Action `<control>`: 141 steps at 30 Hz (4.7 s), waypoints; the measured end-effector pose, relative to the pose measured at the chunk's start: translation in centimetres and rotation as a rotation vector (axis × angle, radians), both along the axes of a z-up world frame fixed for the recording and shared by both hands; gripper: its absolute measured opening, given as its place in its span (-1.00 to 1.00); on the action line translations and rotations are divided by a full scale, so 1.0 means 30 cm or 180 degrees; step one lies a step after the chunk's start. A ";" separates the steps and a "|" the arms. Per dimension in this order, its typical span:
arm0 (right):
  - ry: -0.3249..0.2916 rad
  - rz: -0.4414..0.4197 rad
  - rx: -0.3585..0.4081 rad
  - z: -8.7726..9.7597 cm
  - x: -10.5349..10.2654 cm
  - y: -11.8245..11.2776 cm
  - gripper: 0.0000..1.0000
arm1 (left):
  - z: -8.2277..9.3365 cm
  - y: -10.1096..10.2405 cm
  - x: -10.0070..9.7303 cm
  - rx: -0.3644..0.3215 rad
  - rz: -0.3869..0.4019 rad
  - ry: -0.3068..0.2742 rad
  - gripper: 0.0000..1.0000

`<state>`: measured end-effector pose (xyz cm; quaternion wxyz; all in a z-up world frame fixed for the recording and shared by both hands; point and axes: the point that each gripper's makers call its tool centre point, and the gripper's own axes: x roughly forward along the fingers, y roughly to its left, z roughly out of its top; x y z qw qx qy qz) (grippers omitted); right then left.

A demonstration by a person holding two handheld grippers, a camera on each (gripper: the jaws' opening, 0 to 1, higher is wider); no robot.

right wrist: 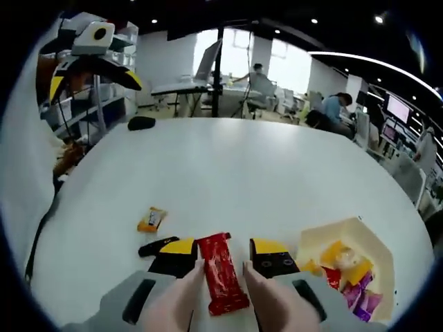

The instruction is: Place the target food into the container with the food tongs after gripping and lifting it, then release it inside without dropping or visibly crushing the food.

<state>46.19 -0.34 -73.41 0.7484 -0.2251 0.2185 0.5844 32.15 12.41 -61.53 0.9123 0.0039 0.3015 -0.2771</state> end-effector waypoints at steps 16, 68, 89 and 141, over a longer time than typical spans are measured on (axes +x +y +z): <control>0.0127 -0.0252 -0.0065 -0.026 0.010 -0.004 -0.52 | 0.014 -0.015 0.015 0.0022 0.0028 -0.0015 0.95; 0.0043 -0.2648 0.0389 0.394 -0.247 -0.513 -0.55 | 0.108 -0.192 0.017 -0.0158 -0.0737 -0.0363 0.94; 0.0057 -0.3012 0.0477 0.410 -0.331 -0.642 -0.55 | 0.104 -0.249 -0.003 -0.0113 -0.0916 -0.0335 0.93; -0.0081 -0.2287 0.0155 0.465 0.371 -0.451 -0.54 | 0.089 -0.027 -0.012 -0.0080 0.0108 -0.0274 0.89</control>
